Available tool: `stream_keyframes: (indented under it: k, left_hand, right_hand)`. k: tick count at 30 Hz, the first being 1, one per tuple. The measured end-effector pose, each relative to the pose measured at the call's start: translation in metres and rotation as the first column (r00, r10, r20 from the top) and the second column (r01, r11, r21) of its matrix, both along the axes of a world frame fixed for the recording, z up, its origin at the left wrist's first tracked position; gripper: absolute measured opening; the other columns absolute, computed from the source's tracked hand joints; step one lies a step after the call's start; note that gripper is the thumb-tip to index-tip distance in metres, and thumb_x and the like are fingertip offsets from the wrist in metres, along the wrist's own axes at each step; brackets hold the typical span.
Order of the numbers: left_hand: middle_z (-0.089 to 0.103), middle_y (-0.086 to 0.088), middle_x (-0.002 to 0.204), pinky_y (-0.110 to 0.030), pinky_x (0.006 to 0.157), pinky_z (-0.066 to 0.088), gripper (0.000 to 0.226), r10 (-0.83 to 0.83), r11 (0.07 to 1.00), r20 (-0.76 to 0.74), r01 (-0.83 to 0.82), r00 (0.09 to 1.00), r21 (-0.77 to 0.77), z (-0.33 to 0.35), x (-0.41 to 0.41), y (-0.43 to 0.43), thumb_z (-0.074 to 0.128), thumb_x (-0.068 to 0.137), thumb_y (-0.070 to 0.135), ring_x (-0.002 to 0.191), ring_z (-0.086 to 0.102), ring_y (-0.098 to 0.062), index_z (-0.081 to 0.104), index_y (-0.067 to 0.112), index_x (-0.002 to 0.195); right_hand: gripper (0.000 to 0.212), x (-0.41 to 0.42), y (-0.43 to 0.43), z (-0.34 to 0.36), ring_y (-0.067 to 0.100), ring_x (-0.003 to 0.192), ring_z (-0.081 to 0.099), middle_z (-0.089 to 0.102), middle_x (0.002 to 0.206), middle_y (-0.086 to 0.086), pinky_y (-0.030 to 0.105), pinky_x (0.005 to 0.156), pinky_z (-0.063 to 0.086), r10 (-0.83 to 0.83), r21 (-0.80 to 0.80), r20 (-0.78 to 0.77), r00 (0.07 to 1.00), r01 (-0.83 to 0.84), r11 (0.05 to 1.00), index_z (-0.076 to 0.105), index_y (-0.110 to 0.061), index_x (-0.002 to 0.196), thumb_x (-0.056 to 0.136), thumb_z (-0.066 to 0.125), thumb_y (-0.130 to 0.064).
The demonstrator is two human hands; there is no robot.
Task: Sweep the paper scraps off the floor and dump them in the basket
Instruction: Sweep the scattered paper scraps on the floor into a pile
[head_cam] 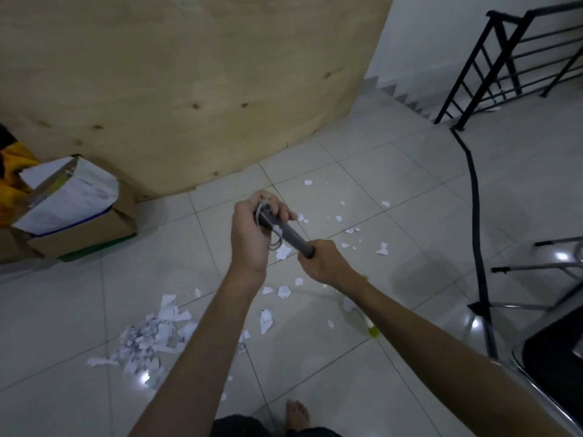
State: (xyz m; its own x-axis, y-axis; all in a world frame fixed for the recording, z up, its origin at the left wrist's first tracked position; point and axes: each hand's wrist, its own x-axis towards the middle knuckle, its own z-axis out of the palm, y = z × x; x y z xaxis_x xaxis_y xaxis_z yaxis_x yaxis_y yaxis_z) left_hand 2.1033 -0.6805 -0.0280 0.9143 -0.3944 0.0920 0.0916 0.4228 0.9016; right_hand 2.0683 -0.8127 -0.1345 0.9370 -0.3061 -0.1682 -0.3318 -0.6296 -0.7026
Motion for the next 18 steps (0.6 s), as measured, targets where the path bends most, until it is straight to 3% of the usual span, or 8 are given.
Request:
stream_keyframes:
  k: [3,6,9,12,15,18]
  left_hand:
    - [0.049,-0.002,0.053,-0.027,0.074,0.048,0.025,0.028,1.0,-0.072,-0.027,0.997,0.009,-0.031,0.002,-0.011,0.031,0.077,0.026,0.066,0.054,-0.021,0.045,0.011,0.062]
    - [0.052,-0.004,0.056,-0.03,0.08,0.047,0.023,0.02,0.998,-0.13,-0.012,0.991,0.061,-0.055,0.005,-0.017,0.034,0.075,0.027,0.073,0.059,-0.022,0.044,0.009,0.063]
    - [0.058,-0.005,0.059,-0.033,0.089,0.048,0.024,0.018,0.992,-0.119,-0.003,0.993,0.127,-0.063,0.01,-0.015,0.034,0.076,0.027,0.08,0.062,-0.023,0.046,0.009,0.065]
    - [0.061,-0.002,0.059,-0.032,0.089,0.048,0.025,0.053,0.994,-0.083,-0.045,0.995,0.104,-0.057,0.024,-0.004,0.031,0.08,0.024,0.077,0.063,-0.02,0.045,0.01,0.066]
    - [0.062,-0.001,0.057,-0.046,0.099,0.043,0.024,0.101,0.992,-0.07,-0.095,0.992,0.077,-0.045,0.045,0.015,0.03,0.083,0.021,0.071,0.064,-0.016,0.044,0.01,0.066]
    - [0.061,-0.001,0.057,-0.044,0.097,0.044,0.023,0.138,0.987,-0.045,-0.134,0.989,0.085,-0.028,0.062,0.036,0.033,0.078,0.025,0.07,0.064,-0.018,0.044,0.009,0.066]
  right_hand:
    - [0.014,0.008,-0.014,-0.027,0.024,0.062,0.053,0.06,0.069,0.014,0.025,0.055,0.04,-0.013,-0.029,-0.05,0.999,0.012,1.0,0.06,-0.007,0.074,0.087,0.058,-0.011]
    - [0.017,0.015,-0.02,-0.054,0.026,0.07,0.059,0.069,0.084,0.019,0.022,0.062,0.04,-0.008,-0.045,-0.111,0.994,0.003,0.999,0.068,0.002,0.092,0.087,0.058,-0.012]
    - [0.018,0.025,-0.013,-0.069,0.022,0.067,0.055,0.068,0.078,0.014,0.024,0.06,0.041,-0.049,-0.026,-0.1,0.994,0.046,0.999,0.069,0.001,0.089,0.087,0.059,-0.014]
    - [0.017,0.041,0.004,-0.065,0.02,0.065,0.053,0.059,0.071,0.007,0.021,0.06,0.038,-0.039,0.01,-0.08,0.996,0.04,0.999,0.068,0.0,0.088,0.087,0.059,-0.014]
    - [0.015,0.059,0.029,-0.056,0.02,0.064,0.051,0.056,0.068,0.006,0.019,0.058,0.035,-0.016,0.045,-0.036,0.999,0.017,0.999,0.067,-0.001,0.084,0.087,0.058,-0.012]
    - [0.016,0.076,0.059,-0.045,0.018,0.065,0.052,0.056,0.07,0.005,0.02,0.061,0.036,-0.035,0.087,-0.005,0.999,0.035,0.996,0.068,-0.001,0.085,0.087,0.058,-0.012]
